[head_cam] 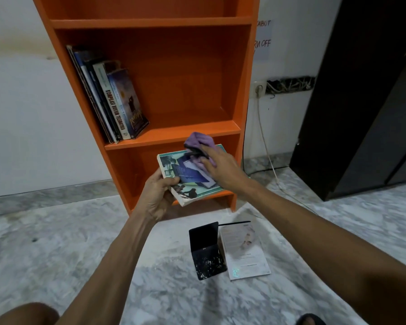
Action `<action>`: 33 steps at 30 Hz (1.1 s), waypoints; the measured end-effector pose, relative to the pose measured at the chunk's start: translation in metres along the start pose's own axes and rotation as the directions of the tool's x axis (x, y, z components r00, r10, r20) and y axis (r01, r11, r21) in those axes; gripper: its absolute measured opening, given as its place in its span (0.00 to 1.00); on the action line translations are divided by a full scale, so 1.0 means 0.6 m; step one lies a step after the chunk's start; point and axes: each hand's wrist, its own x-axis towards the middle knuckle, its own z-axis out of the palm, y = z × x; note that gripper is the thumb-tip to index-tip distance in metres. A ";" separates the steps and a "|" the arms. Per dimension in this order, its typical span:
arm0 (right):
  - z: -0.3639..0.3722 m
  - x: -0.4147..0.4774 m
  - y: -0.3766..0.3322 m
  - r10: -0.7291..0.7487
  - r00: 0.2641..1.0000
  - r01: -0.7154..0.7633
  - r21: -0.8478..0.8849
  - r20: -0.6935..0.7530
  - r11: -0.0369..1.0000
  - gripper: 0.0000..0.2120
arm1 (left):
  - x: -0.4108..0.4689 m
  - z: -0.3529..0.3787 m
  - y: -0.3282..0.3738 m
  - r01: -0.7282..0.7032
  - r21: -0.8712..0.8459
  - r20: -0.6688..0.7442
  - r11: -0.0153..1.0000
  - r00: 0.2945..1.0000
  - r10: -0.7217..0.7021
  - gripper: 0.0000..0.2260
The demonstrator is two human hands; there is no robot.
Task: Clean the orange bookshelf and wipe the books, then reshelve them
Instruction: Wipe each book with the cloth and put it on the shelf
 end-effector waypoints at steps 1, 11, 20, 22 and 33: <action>-0.006 -0.001 0.015 0.030 0.999 -0.030 -0.038 -0.016 0.999 0.19 | -0.001 -0.001 0.001 0.005 0.005 -0.002 1.000 1.000 -0.005 0.18; -0.051 -0.022 0.108 0.778 0.617 -0.714 0.330 -0.119 0.617 0.08 | 0.008 0.015 0.032 0.018 -0.079 -0.082 0.997 0.996 -0.025 0.18; -0.073 0.065 -0.022 0.445 0.761 -0.539 0.842 0.473 0.027 0.15 | 0.051 0.082 0.088 -0.070 -0.302 -0.216 0.951 0.976 0.003 0.19; -0.079 0.102 -0.042 0.429 0.771 -0.550 0.832 0.471 0.076 0.06 | 0.048 0.082 0.110 -0.047 -0.274 -0.230 0.961 0.973 -0.018 0.16; -0.158 0.221 -0.098 0.366 0.794 -0.608 0.655 0.486 0.449 0.18 | 0.115 0.047 0.236 0.124 0.223 -0.168 0.967 0.982 -0.087 0.09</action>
